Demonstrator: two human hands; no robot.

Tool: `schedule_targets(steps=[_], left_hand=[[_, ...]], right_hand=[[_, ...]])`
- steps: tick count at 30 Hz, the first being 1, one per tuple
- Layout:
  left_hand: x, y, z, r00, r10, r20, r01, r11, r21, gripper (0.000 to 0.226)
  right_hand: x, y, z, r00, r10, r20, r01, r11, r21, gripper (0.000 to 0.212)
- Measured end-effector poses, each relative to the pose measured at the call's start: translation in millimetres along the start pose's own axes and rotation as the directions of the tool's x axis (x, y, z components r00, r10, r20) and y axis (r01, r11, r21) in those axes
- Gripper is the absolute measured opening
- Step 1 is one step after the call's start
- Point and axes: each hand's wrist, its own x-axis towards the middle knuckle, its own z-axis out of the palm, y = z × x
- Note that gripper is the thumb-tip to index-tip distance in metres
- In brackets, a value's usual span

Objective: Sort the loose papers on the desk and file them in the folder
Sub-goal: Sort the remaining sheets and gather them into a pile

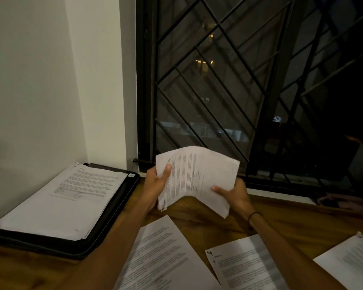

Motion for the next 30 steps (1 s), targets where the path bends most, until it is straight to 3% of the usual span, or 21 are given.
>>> schedule_targets(steps=[8,16,20,26,30], left_hand=[[-1.3,-14.0,-3.8,0.999,0.011,0.034,-0.013,0.998,0.059,0.044],[0.1,-16.8,-2.0,0.999,0.018,0.032,-0.022,0.991,0.134,0.025],[4.5,-14.7,-6.6,0.999,0.018,0.045,-0.024,0.991,0.129,0.045],[6.2,-8.0,-7.4,1.0,0.023,0.0,-0.023,0.99,0.141,0.019],[7.4,-6.0,-10.6,0.997,0.005,-0.078,0.006,0.991,0.133,0.03]], right_hand=[[-5.3,12.2,3.8,0.998,0.049,-0.03,-0.05,0.998,-0.04,0.052],[-6.6,15.1,10.0,0.999,0.027,-0.047,-0.028,1.0,-0.006,0.049],[-8.0,13.9,6.9,0.999,0.027,-0.036,-0.027,1.0,0.01,0.048],[-7.0,14.7,4.5,0.999,0.036,0.001,-0.036,0.999,0.019,0.052],[-6.7,21.5,-3.8,0.998,0.043,0.038,-0.044,0.998,0.034,0.052]])
